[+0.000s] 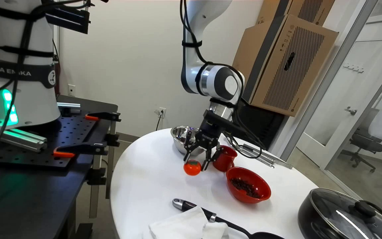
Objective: Remove the red object from the red bowl
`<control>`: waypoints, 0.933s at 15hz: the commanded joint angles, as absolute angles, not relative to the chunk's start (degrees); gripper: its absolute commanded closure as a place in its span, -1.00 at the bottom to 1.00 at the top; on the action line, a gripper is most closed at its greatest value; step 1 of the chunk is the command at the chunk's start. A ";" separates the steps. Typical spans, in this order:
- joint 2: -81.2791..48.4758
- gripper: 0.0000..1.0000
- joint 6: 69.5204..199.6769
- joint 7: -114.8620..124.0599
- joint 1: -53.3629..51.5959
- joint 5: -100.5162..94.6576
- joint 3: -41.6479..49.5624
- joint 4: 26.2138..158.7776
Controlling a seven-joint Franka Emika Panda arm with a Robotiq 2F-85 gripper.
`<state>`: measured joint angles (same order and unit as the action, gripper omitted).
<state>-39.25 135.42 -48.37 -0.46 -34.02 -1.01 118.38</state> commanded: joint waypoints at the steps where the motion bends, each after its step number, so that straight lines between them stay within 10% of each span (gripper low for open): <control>1: -41.79 0.22 135.45 -52.15 0.88 -33.21 -2.43 116.96; 9: -43.41 0.22 135.33 -53.22 0.22 -33.13 -2.70 116.56; 11: -43.57 -0.61 135.16 -52.79 0.05 -33.22 -2.46 116.42; 14: -43.75 -1.00 135.21 -52.47 0.04 -33.23 -2.28 116.35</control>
